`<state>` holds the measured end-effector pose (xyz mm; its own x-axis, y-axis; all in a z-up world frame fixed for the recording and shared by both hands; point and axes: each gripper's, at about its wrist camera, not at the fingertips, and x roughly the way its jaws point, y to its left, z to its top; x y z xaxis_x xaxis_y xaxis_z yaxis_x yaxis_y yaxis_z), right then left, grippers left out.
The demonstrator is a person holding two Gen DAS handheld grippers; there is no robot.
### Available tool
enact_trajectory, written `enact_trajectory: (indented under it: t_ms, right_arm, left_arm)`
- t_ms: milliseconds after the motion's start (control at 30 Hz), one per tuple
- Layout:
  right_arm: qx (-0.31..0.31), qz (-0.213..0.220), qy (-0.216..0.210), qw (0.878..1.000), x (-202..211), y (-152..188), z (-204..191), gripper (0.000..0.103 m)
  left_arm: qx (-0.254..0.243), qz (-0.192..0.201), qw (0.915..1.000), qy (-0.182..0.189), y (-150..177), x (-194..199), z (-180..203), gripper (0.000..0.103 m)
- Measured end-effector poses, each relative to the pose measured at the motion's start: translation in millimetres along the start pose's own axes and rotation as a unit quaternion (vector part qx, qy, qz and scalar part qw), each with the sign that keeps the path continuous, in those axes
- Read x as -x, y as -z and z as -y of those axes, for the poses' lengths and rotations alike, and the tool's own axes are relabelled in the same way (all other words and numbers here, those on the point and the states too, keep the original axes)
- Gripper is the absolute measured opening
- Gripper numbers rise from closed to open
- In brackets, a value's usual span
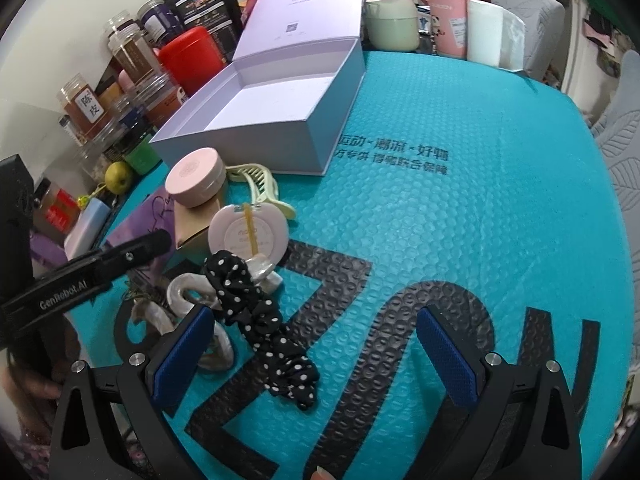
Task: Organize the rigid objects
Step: 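Grasp the purple Manta Ray box with the left tool while the right tool grasps the polka-dot scrunchie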
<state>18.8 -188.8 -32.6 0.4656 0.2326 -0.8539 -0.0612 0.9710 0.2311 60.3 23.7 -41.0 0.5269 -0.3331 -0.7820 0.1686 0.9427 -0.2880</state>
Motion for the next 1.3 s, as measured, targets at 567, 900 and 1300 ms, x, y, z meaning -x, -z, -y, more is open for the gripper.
enact_trajectory:
  t_ms: [567, 900, 1300]
  right_arm:
    - [0.015, -0.01, -0.004, 1.0, -8.0, 3.2, -11.5, 0.101]
    - [0.015, -0.02, 0.001, 1.0, -16.8, 4.9, -6.6, 0.093]
    - [0.03, -0.029, -0.01, 0.999, -22.1, 8.2, -8.0, 0.023]
  left_arm:
    - [0.03, -0.032, 0.9939, -0.101, -8.0, -14.7, -38.4, 0.07]
    - [-0.008, -0.031, 0.9921, -0.121, -1.9, -27.6, -15.1, 0.07]
    - [-0.027, -0.013, 0.9907, -0.133, -2.7, -27.5, -11.4, 0.051]
